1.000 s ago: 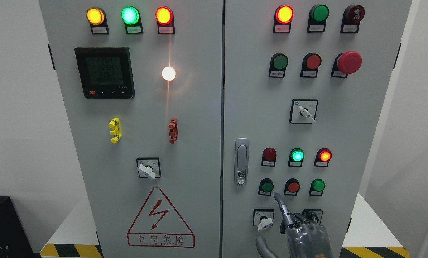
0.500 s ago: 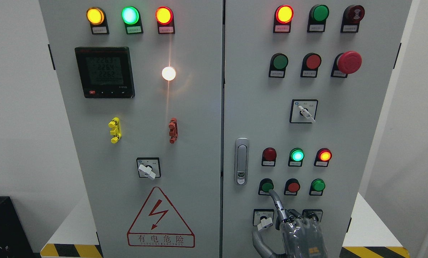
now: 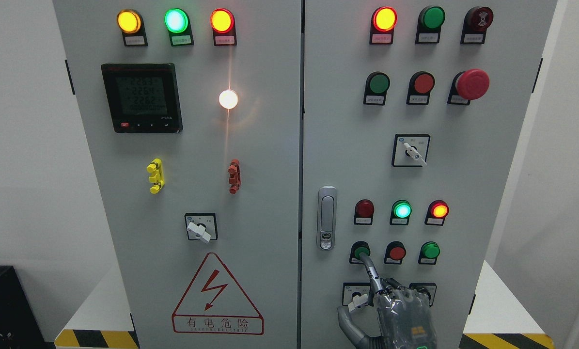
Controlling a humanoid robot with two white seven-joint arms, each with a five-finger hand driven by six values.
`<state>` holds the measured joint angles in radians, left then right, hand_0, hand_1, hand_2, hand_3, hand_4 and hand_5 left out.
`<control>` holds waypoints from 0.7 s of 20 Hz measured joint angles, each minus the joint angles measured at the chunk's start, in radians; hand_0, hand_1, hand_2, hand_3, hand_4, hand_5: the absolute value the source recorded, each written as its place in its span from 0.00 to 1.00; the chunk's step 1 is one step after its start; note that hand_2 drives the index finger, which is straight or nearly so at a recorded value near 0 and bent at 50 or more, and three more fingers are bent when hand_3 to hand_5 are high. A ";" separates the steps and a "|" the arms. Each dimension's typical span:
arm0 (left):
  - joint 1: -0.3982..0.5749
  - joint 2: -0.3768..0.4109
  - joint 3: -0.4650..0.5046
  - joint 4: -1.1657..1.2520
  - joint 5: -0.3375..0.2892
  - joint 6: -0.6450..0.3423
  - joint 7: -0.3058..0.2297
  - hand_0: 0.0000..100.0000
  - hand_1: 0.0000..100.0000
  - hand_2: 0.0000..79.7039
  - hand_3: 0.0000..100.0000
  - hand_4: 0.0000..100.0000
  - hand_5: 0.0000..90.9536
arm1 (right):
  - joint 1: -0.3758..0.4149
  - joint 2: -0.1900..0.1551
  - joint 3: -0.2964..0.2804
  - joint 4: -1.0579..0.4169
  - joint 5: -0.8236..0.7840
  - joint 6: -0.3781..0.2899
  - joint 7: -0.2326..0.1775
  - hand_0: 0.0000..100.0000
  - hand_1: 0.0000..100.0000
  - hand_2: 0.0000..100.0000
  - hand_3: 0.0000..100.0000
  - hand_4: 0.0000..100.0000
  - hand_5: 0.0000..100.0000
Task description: Press green start button
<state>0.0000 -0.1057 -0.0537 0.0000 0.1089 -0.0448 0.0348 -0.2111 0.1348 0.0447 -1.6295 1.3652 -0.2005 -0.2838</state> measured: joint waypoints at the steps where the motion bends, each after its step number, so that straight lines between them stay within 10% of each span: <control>1: 0.000 0.000 0.000 0.000 0.000 0.000 0.000 0.12 0.56 0.00 0.00 0.00 0.00 | -0.004 0.000 0.000 0.005 0.000 0.002 0.000 0.38 0.31 0.00 0.75 0.78 0.91; 14: 0.000 0.000 0.000 0.000 0.000 0.000 0.000 0.12 0.56 0.00 0.00 0.00 0.00 | -0.020 0.000 0.001 0.035 -0.004 0.011 0.004 0.39 0.31 0.00 0.76 0.78 0.90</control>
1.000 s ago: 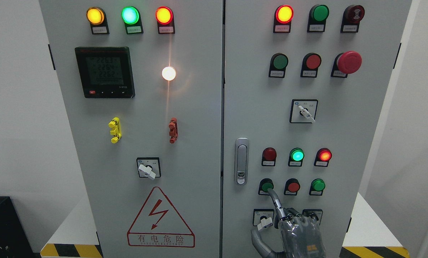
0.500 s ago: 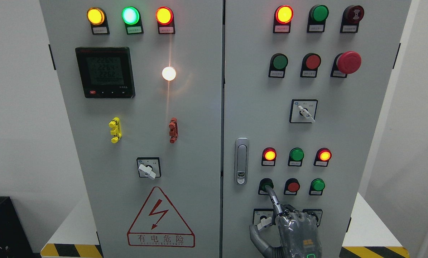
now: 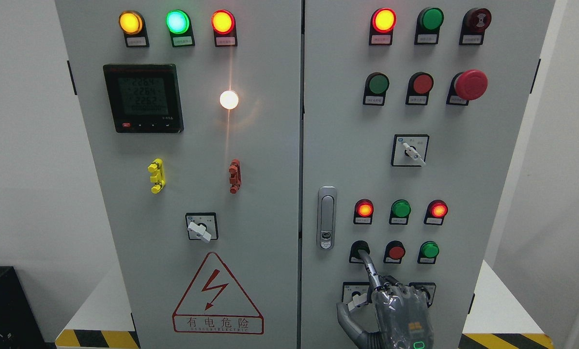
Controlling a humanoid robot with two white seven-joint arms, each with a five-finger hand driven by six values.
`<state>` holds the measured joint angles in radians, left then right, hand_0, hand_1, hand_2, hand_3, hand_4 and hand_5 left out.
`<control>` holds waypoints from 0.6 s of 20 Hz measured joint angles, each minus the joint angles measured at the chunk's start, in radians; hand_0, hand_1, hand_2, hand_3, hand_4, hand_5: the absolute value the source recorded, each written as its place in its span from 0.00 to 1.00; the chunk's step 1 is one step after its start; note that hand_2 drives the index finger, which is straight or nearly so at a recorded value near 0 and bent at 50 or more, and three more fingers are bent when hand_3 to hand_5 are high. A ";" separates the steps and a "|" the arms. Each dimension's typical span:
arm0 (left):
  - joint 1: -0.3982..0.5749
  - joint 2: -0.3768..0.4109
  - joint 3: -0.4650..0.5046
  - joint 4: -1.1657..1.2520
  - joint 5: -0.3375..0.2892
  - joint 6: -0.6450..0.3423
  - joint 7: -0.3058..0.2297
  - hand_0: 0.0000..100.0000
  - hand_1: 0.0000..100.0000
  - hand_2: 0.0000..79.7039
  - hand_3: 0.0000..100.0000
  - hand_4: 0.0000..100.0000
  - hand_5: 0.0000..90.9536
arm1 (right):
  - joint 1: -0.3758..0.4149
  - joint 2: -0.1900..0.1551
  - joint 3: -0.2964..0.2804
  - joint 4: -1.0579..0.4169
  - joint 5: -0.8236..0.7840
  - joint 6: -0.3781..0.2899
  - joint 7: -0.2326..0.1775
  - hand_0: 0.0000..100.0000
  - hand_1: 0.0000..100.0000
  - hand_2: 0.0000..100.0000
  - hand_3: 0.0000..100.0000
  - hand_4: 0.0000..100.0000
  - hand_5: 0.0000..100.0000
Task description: Press green start button
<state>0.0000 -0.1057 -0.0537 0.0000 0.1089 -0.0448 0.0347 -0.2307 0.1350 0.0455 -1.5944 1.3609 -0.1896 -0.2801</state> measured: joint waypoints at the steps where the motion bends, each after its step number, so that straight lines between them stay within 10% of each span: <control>1: 0.000 0.000 0.000 0.000 0.000 0.000 0.000 0.12 0.56 0.00 0.00 0.00 0.00 | 0.000 0.000 0.000 0.000 -0.001 0.000 0.002 0.39 0.31 0.00 0.76 0.78 0.90; 12: 0.000 0.000 0.000 0.000 0.000 0.000 0.000 0.12 0.56 0.00 0.00 0.00 0.00 | 0.025 0.004 -0.002 -0.046 -0.053 -0.037 0.027 0.54 0.37 0.00 0.77 0.75 0.85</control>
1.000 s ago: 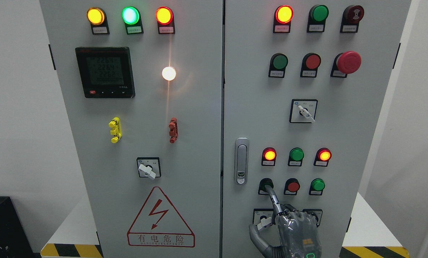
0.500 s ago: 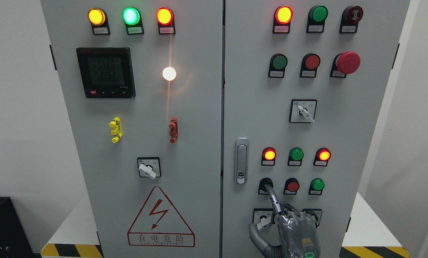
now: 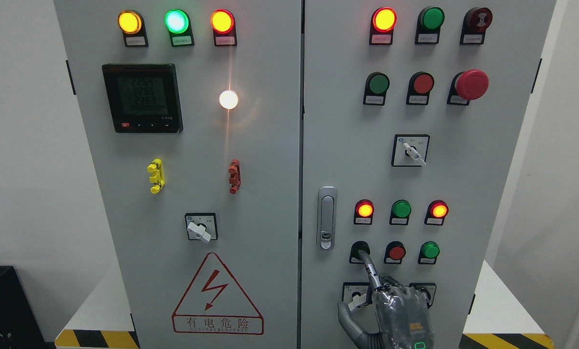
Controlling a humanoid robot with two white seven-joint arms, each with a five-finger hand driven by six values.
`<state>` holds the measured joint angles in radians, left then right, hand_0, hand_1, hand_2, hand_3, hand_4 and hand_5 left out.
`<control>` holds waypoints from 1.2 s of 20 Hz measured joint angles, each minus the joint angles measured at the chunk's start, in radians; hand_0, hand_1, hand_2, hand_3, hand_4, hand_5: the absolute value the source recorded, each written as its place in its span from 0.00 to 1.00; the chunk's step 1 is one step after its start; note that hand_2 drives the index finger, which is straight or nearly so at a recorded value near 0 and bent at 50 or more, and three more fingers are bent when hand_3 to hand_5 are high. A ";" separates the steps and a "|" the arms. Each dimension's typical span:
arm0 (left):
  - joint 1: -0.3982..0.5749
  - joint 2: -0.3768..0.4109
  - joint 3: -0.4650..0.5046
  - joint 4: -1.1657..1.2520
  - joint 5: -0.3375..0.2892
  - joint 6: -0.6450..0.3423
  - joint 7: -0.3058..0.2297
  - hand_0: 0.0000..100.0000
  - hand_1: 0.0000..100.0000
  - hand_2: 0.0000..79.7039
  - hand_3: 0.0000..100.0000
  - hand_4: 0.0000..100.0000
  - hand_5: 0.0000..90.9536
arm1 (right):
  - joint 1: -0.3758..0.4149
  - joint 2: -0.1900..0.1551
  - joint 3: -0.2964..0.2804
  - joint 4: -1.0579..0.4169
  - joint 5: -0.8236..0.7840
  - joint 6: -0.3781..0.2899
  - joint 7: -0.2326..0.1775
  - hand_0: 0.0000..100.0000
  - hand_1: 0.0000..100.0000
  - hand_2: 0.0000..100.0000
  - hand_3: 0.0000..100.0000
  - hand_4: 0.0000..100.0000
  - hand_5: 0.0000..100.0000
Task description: Press green start button
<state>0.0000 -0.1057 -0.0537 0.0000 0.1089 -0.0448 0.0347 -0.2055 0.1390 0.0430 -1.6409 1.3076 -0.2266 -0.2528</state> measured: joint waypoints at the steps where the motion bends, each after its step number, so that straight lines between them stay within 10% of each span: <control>1: 0.000 0.000 0.000 0.000 0.000 0.000 0.000 0.12 0.56 0.00 0.00 0.00 0.00 | 0.004 0.000 0.000 -0.007 -0.007 -0.009 0.003 0.55 0.37 0.00 0.77 0.75 0.84; 15: 0.000 0.000 0.000 0.000 0.000 0.000 0.000 0.12 0.56 0.00 0.00 0.00 0.00 | 0.124 0.001 -0.003 -0.130 -0.320 -0.087 0.040 0.58 0.31 0.00 0.57 0.59 0.61; 24: 0.000 0.000 0.000 0.000 0.000 0.000 0.000 0.12 0.56 0.00 0.00 0.00 0.00 | 0.219 -0.001 -0.024 -0.191 -0.639 -0.191 0.102 0.12 0.21 0.00 0.29 0.30 0.33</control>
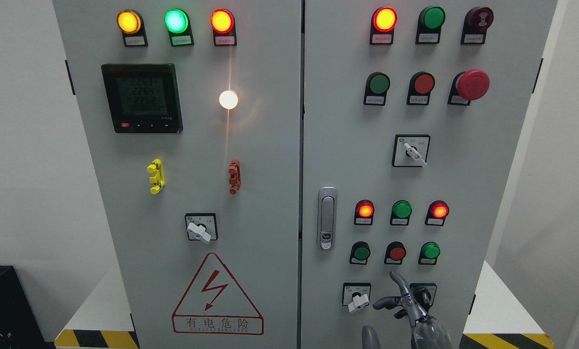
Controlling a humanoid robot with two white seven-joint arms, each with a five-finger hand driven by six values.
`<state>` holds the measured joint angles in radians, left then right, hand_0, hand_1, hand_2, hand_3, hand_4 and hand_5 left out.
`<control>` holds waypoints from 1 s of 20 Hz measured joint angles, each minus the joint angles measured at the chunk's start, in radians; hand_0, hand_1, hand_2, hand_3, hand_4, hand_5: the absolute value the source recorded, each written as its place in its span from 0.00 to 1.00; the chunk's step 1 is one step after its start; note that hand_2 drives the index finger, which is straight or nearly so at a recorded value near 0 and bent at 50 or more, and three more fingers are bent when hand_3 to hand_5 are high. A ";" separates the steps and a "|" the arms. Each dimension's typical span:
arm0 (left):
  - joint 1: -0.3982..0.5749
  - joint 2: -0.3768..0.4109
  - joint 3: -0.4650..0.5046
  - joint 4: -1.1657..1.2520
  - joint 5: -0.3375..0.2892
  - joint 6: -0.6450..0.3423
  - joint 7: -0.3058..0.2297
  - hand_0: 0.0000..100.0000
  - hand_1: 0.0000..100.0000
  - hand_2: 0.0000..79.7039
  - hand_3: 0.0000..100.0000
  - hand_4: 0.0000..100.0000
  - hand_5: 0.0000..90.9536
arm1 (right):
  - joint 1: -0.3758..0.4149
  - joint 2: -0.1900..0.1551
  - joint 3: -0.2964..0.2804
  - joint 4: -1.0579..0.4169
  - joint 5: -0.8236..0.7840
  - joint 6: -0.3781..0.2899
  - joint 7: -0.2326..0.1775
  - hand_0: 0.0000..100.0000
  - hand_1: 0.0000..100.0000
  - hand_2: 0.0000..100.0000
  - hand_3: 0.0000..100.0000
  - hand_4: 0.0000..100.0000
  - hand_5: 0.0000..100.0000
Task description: Press green start button
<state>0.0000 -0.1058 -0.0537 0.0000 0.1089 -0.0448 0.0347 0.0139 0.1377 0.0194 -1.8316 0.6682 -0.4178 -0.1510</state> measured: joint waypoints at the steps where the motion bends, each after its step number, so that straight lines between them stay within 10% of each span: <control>1: 0.000 0.000 0.000 0.000 0.000 0.000 0.000 0.12 0.56 0.00 0.00 0.00 0.00 | 0.015 0.000 -0.002 -0.009 -0.042 -0.004 0.018 0.02 0.21 0.00 0.22 0.23 0.27; 11: 0.000 0.000 0.000 0.000 0.000 0.000 0.000 0.12 0.56 0.00 0.00 0.00 0.00 | 0.128 -0.002 -0.012 -0.135 -0.459 0.204 0.264 0.00 0.07 0.00 0.00 0.00 0.00; 20: 0.000 0.000 0.000 0.000 0.000 0.000 0.000 0.12 0.56 0.00 0.00 0.00 0.00 | 0.141 -0.002 -0.016 -0.202 -0.582 0.239 0.315 0.00 0.02 0.00 0.00 0.00 0.00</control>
<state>0.0000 -0.1058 -0.0537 0.0000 0.1089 -0.0448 0.0347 0.1549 0.1355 0.0035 -2.0334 0.0861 -0.1788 0.1637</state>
